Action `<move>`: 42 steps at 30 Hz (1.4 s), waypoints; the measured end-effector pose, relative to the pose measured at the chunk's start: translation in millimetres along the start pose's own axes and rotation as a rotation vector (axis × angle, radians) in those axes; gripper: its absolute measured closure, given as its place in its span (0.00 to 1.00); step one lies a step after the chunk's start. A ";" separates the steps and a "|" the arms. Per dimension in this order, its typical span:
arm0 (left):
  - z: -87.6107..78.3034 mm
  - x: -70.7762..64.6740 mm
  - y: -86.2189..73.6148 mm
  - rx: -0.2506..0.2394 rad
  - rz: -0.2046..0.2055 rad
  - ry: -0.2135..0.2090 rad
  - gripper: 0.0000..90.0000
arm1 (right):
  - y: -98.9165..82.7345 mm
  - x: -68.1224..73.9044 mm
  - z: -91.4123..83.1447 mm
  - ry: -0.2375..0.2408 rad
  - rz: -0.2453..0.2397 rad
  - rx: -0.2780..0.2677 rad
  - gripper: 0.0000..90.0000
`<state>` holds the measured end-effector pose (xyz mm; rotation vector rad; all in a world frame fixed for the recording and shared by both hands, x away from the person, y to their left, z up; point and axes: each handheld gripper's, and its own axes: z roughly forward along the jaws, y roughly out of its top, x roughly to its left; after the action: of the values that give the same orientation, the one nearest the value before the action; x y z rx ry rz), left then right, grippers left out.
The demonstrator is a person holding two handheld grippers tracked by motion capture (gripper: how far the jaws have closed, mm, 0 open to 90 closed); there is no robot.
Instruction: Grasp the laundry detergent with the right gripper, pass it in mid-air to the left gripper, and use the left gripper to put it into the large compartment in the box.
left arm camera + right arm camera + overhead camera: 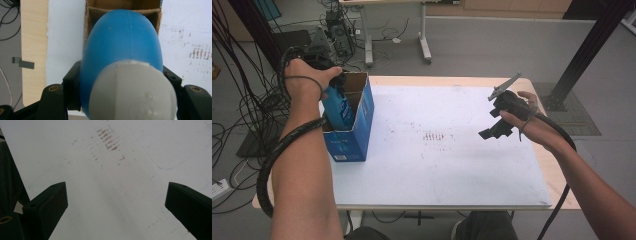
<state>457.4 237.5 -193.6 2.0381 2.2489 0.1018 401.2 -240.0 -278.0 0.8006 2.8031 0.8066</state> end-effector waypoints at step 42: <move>61.9 -9.1 -5.1 0.013 0.055 0.031 0.41 | 1.8 0.7 13.8 0.023 -0.010 0.037 0.05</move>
<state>460.8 226.6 -255.2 2.1195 2.2176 0.1247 404.8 -232.0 -288.8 0.7872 2.8483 0.7692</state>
